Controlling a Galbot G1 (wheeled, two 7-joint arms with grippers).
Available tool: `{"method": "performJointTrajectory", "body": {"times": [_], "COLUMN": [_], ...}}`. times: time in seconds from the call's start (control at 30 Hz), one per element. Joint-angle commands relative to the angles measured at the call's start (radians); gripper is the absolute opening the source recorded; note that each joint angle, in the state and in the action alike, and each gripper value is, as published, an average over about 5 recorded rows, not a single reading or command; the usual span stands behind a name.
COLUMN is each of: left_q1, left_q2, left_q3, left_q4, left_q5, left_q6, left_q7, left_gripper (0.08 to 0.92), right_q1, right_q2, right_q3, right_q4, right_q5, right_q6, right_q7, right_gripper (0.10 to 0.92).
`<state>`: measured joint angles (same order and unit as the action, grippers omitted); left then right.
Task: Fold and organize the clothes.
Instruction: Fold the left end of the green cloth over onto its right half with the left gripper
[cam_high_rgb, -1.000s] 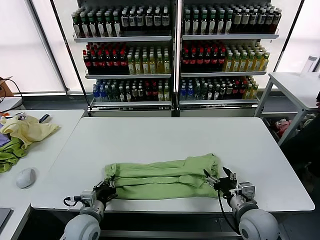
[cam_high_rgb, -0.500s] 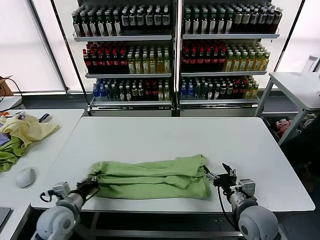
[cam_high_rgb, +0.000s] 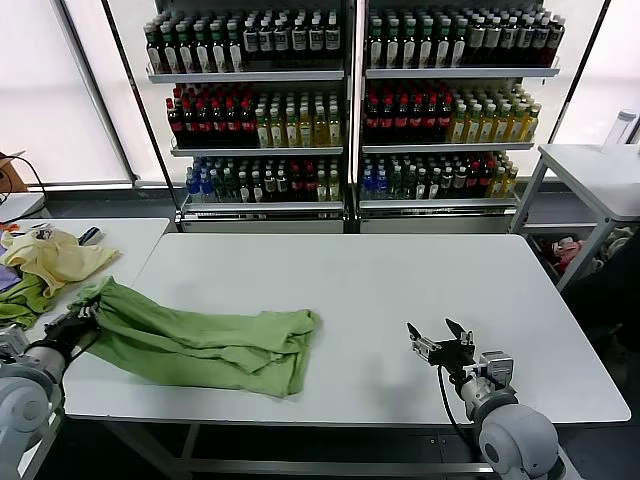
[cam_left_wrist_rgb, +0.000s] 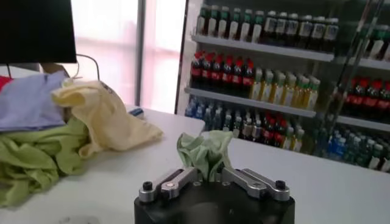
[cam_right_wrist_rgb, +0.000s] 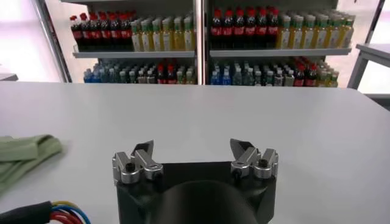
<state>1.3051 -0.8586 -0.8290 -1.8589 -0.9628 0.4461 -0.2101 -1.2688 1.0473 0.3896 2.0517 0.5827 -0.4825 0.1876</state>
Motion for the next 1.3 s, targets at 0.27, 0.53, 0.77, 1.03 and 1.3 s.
{"method": "performJointTrajectory", "body": {"times": [0.27, 0.53, 0.77, 1.03, 1.3], "left_q1": [-0.015, -0.061, -0.113, -0.122, -0.025], "left_q2": [-0.158, -0.249, -0.283, -0.301, -0.249], "left_q3": [0.277, 0.532, 0.674, 0.735, 0.707], "left_q4": [-0.314, -0.244, -0.118, -0.064, -0.228], "left_q5": [-0.025, 0.154, 0.326, 0.538, 0.552], "left_q6": [-0.009, -0.023, -0.039, -0.054, -0.053], "left_q7": [-0.018, -0.032, -0.054, -0.05, 0.035], "left_gripper": [0.127, 0.127, 0.127, 0.127, 0.233], "right_q1": [0.001, 0.006, 0.005, 0.003, -0.003], "right_q2": [0.003, 0.004, 0.004, 0.01, 0.012], "right_q3": [0.001, 0.001, 0.009, 0.005, 0.006], "right_q4": [-0.002, -0.011, -0.015, -0.011, -0.008], "right_q5": [-0.011, -0.013, -0.014, -0.018, -0.023], "right_q6": [0.002, 0.005, 0.007, 0.008, 0.009], "right_q7": [0.0, -0.001, -0.002, -0.002, -0.002], "right_gripper": [0.823, 0.823, 0.823, 0.823, 0.823]}}
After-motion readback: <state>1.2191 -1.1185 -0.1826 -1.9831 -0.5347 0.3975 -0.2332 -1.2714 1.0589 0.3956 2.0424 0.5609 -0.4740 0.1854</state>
